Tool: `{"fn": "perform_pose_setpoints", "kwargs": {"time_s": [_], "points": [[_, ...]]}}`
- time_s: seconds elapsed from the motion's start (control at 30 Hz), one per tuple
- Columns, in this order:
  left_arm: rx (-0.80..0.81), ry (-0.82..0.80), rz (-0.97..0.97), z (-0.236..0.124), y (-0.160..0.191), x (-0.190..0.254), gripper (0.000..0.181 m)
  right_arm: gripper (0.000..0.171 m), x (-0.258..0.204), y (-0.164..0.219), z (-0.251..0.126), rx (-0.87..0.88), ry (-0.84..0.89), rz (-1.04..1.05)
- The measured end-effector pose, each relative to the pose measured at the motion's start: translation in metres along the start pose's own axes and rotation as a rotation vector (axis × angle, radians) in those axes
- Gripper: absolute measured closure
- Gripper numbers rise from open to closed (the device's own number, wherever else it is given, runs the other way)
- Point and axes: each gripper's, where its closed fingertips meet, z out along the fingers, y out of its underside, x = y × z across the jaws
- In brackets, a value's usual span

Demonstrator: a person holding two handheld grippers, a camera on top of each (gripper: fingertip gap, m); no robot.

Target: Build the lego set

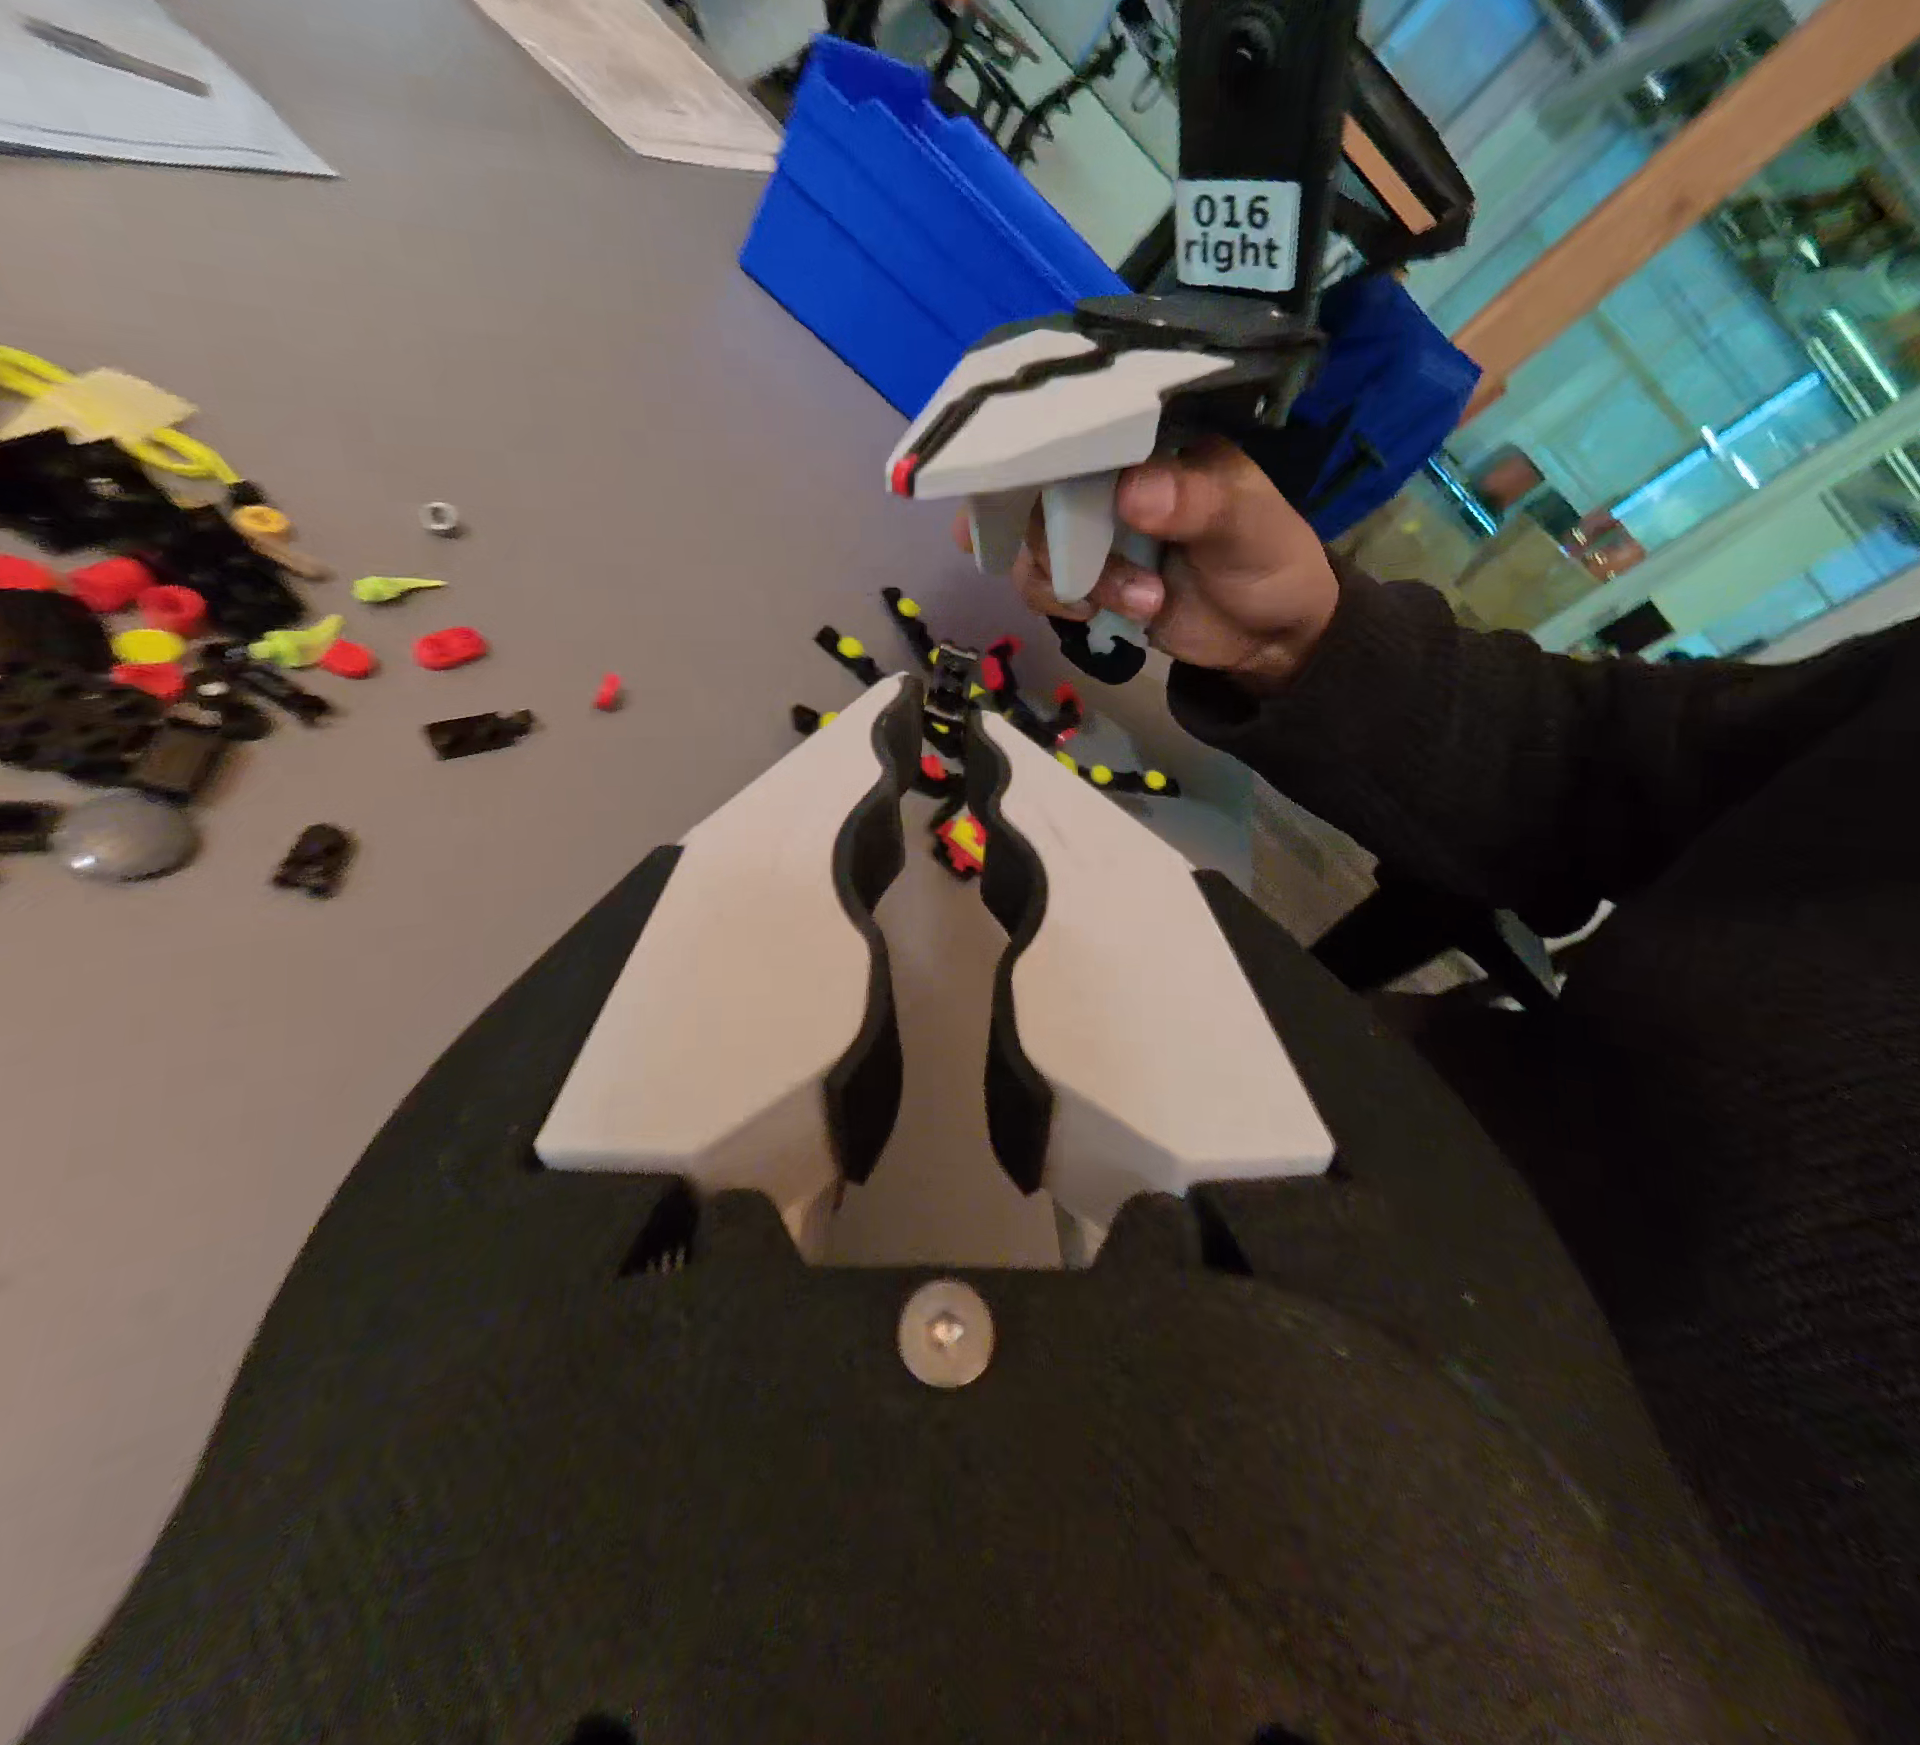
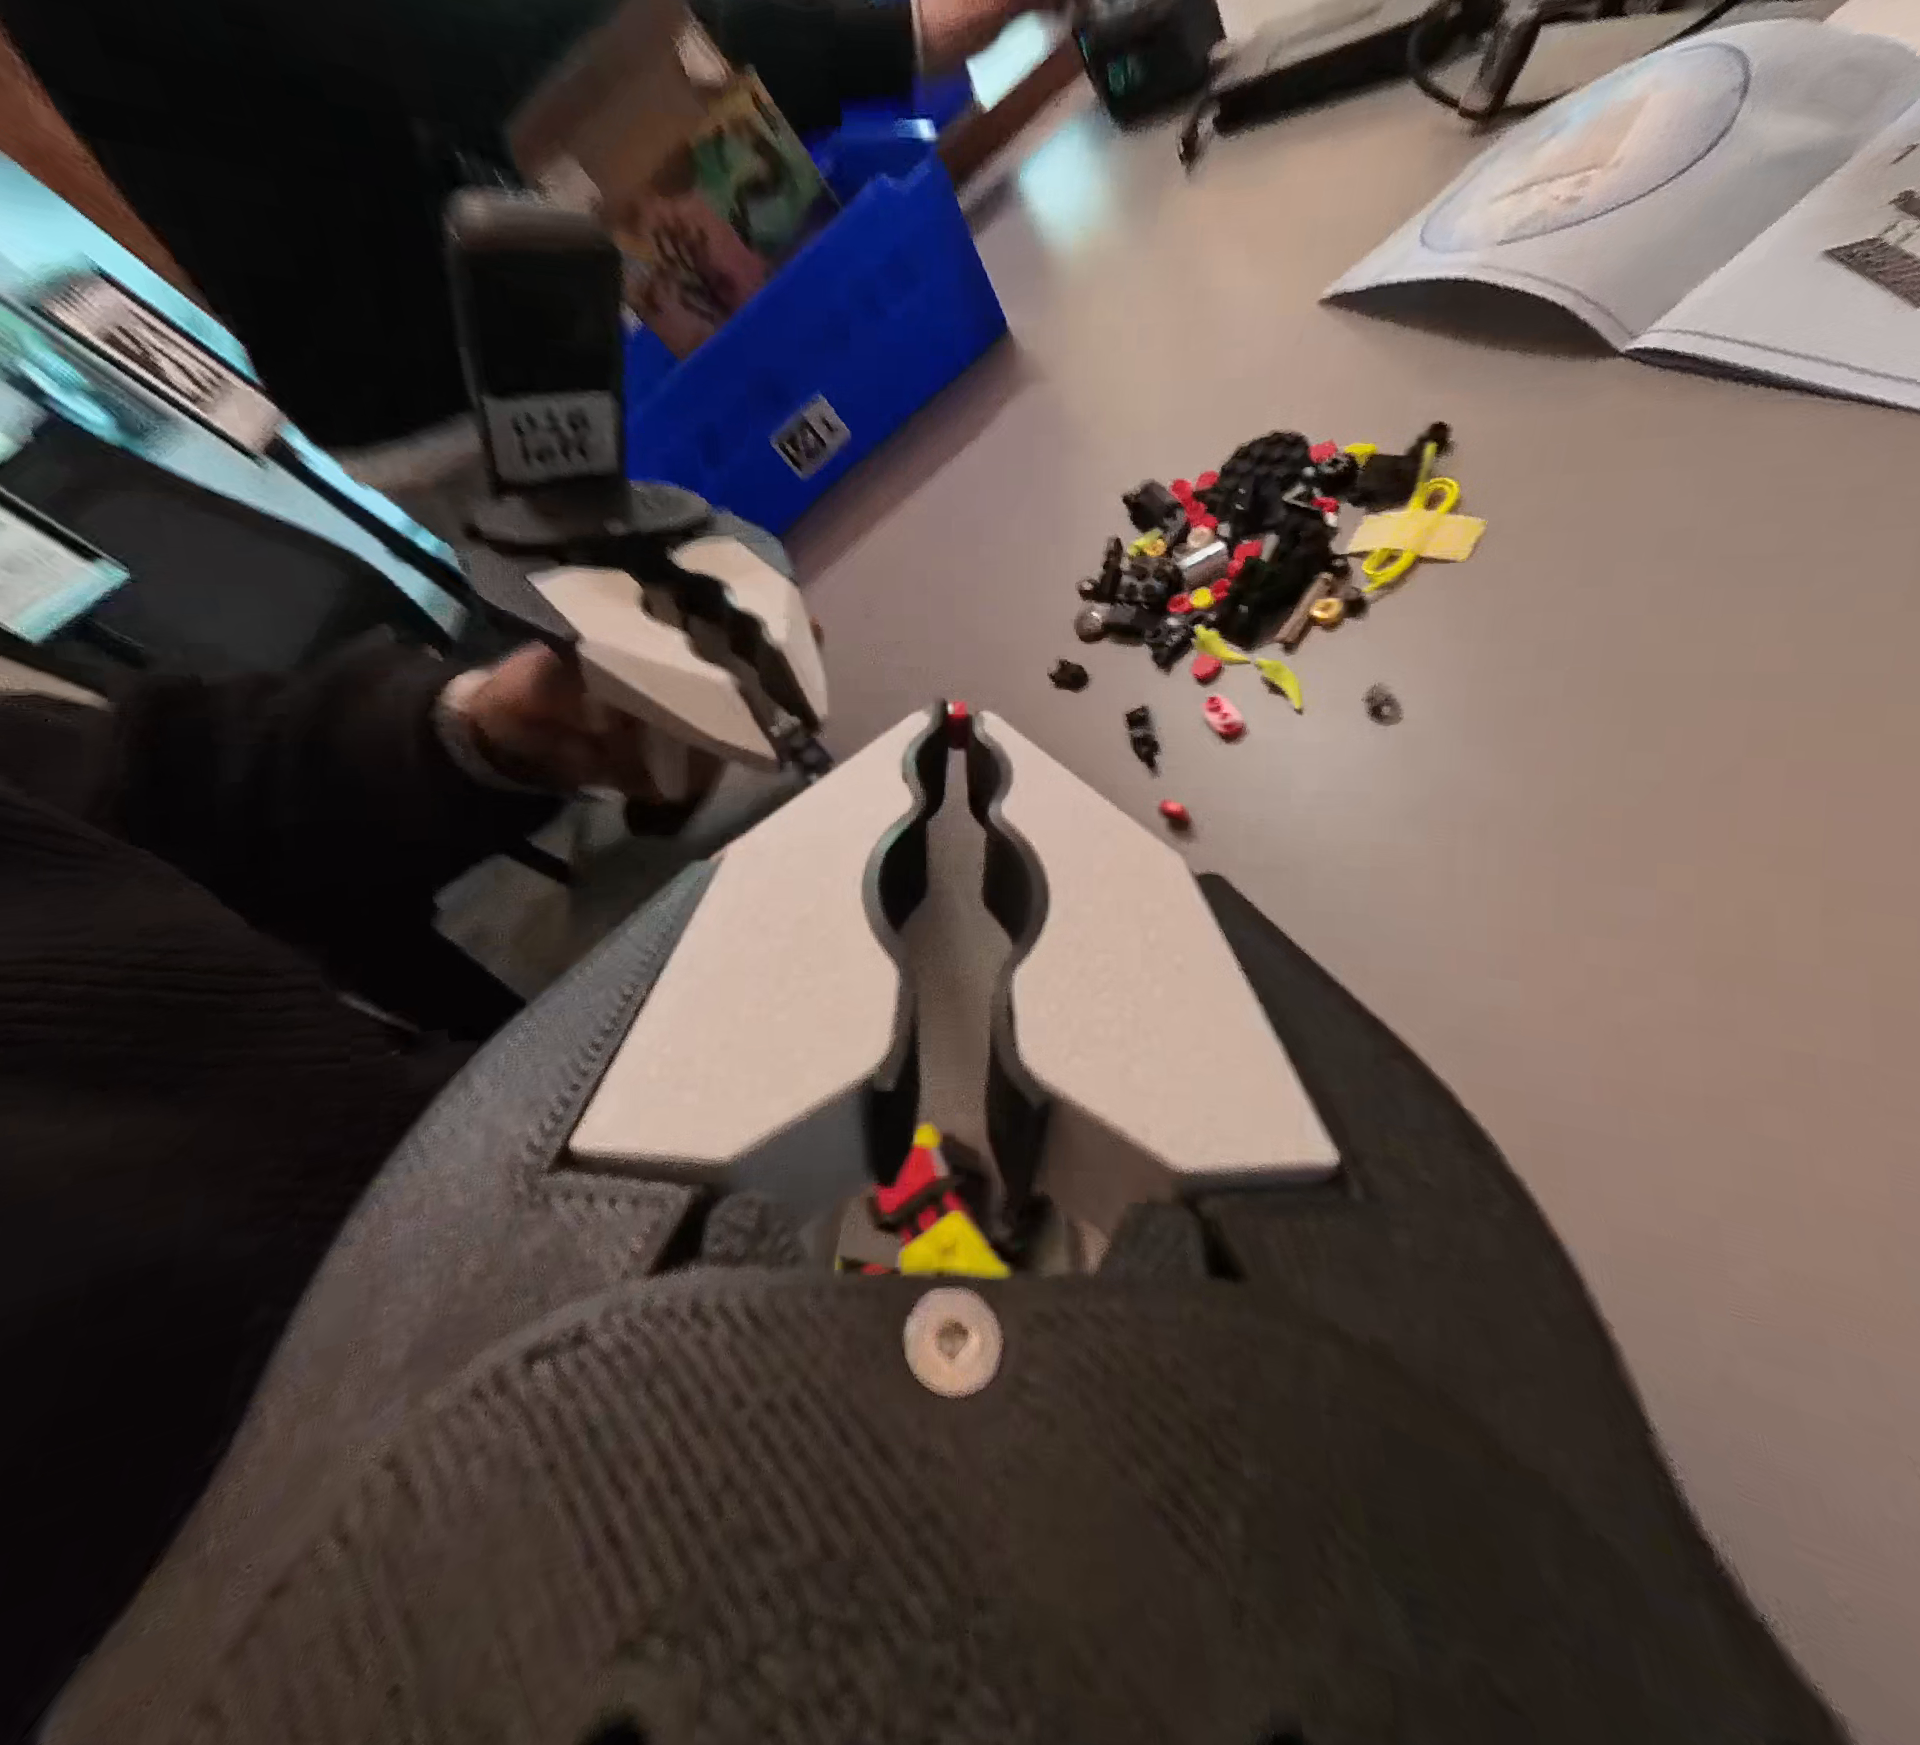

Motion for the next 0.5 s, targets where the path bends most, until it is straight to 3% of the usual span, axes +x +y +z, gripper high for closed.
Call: {"fn": "perform_pose_setpoints", "kwargs": {"time_s": [0.23,0.5], "points": [[0.06,-0.066,-0.05,-0.015,-0.012,-0.027,0.175,0.169,0.055,0.031,0.055,-0.353,0.186,-0.187],[0.036,-0.068,-0.053,-0.016,-0.007,-0.029,0.175,0.163,0.051,-0.005,0.033,-0.194,0.229,-0.233]]}}
